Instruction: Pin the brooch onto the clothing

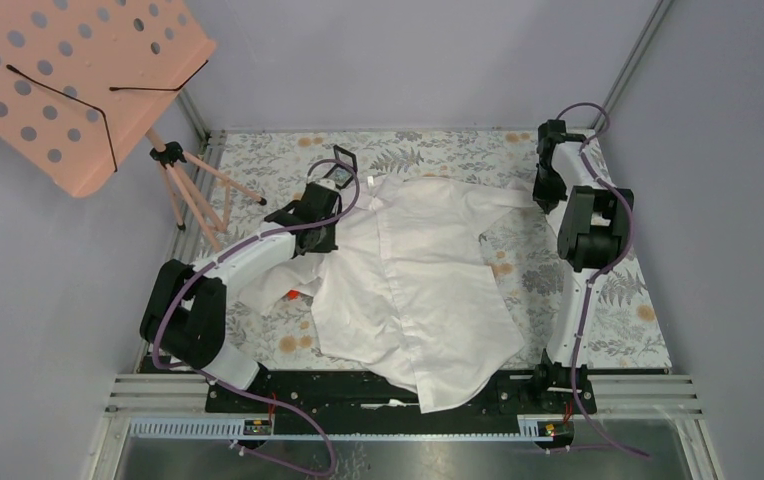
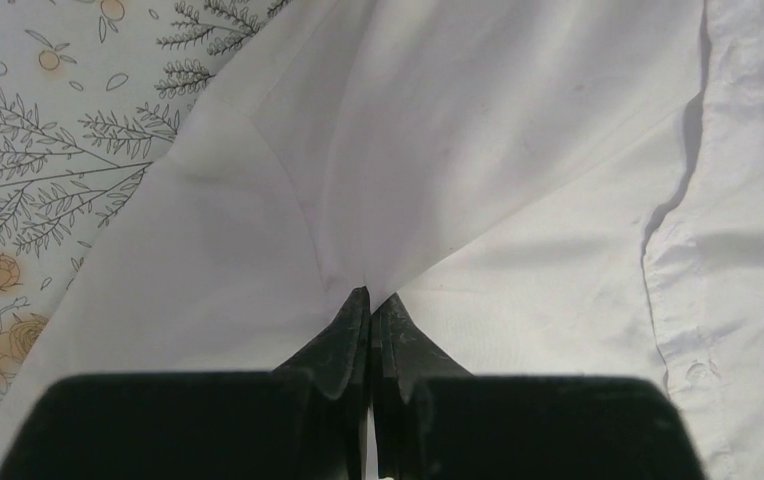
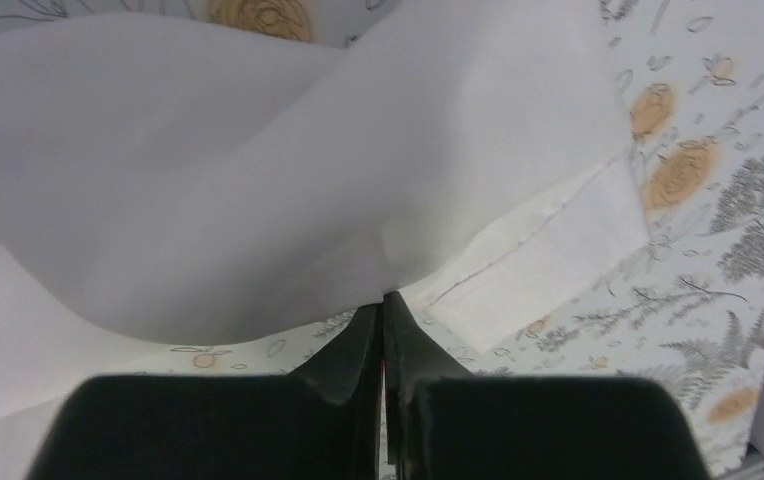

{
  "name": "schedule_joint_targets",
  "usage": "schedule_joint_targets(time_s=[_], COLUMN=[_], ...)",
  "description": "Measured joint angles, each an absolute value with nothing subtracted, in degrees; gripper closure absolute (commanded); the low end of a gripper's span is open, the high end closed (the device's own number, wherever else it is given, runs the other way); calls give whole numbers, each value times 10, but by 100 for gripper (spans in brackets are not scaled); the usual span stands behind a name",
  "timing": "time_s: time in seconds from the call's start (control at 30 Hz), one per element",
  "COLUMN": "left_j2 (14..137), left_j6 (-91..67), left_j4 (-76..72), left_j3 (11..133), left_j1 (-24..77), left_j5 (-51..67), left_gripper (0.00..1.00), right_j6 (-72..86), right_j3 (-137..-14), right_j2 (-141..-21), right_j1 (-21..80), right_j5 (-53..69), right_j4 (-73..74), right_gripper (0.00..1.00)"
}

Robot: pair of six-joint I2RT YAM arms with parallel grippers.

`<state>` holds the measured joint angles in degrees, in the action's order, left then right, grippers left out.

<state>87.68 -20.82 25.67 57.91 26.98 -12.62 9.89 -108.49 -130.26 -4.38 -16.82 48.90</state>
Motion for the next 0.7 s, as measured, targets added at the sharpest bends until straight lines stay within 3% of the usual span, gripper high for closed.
schedule_joint_targets(time_s=[0.2,0.5,0.7], left_j2=[875,874,861], left_j6=[-215,-225,-236], left_j4=[253,242,238], left_j3=[563,554,544], left_j1=[245,218,215], left_j5=[-112,-104,-104], left_gripper=[100,100,100], right_j6=[70,58,58], right_j3=[-1032,-951,-953], right_j2=[-1243,-954,-884], right_j1=[-44,-44,-47], right_j5=[-220,-312,-352], right_j4=[506,563,606], right_gripper=[100,100,100])
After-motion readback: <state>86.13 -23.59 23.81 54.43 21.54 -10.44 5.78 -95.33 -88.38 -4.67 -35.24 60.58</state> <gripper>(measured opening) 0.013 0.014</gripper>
